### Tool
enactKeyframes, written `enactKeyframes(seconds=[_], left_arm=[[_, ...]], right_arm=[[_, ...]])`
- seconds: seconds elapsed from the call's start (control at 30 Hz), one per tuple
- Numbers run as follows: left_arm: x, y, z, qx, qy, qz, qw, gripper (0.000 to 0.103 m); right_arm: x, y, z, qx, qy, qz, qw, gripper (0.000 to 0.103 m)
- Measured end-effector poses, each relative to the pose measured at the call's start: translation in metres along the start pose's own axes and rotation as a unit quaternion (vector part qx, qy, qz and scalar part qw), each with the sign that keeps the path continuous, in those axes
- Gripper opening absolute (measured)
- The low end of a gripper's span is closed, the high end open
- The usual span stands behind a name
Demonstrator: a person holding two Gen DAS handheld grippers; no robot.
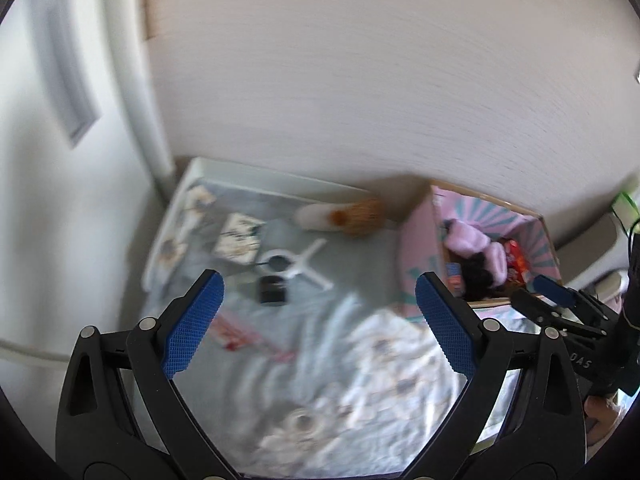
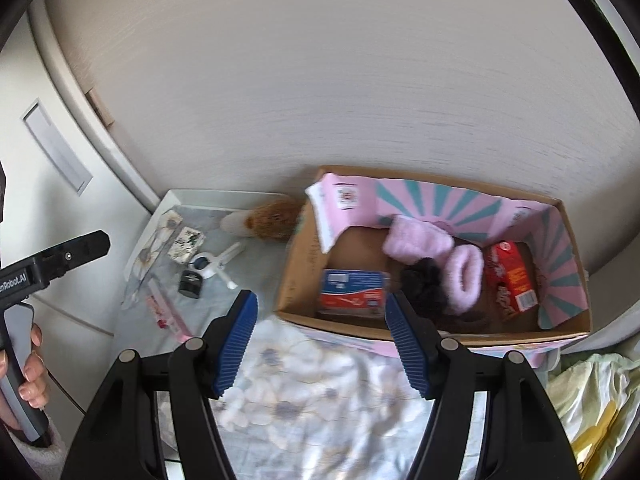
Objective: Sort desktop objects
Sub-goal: 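Open both tools and withdraw from the box back toward the tray, then grasp the white printed tissue pack with the left tool while the right tool grasps the white plastic clip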
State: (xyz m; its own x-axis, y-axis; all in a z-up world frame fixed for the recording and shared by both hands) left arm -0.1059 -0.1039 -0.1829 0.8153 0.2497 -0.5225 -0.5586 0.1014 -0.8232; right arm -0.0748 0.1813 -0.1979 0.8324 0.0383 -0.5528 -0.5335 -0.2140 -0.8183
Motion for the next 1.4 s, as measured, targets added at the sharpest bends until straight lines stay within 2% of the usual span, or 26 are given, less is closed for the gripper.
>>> enactKeyframes(seconds=[0.2, 0.33, 0.57, 0.93, 1.13, 1.4], left_arm=[[0.012, -0.009, -0.055, -0.021, -0.029, -0.003, 0.9994, 0.097], [0.021, -0.010, -0.076, -0.029, -0.033, -0.010, 0.9990, 0.097], [0.039, 0.005, -0.095, -0.034, -0.030, -0.032, 0.9984, 0.097], [0.058, 0.037, -0.108, -0.033, -0.028, -0.070, 0.9966, 0.097], [0.053, 0.059, -0.107, -0.027, -0.020, -0.084, 0.9959, 0.097], [0.010, 0.100, -0.098, -0.024, 0.001, -0.083, 0.9963, 0.097]], right_arm=[[0.003, 0.012, -0.039, -0.015, -0.019, -0.006, 1.000, 0.063], [0.006, 0.019, -0.066, -0.023, -0.038, -0.013, 0.999, 0.063], [0.017, 0.035, -0.097, -0.033, -0.063, -0.032, 0.997, 0.063], [0.032, 0.070, -0.114, -0.038, -0.072, -0.073, 0.994, 0.063], [0.028, 0.094, -0.112, -0.041, -0.069, -0.090, 0.993, 0.063], [0.013, 0.137, -0.100, -0.046, -0.015, -0.110, 0.993, 0.063]])
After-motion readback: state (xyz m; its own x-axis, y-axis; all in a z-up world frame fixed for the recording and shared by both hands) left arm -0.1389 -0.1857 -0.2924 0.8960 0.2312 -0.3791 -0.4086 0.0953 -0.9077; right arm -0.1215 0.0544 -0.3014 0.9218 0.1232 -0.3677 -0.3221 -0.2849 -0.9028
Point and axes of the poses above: each gripper's, at about its wrist camera, not at the fingertips, and y roughly the way its jaws point, z to its right, x to its underside, the point moved 10 cm from there along y, roughly the way its jaws point
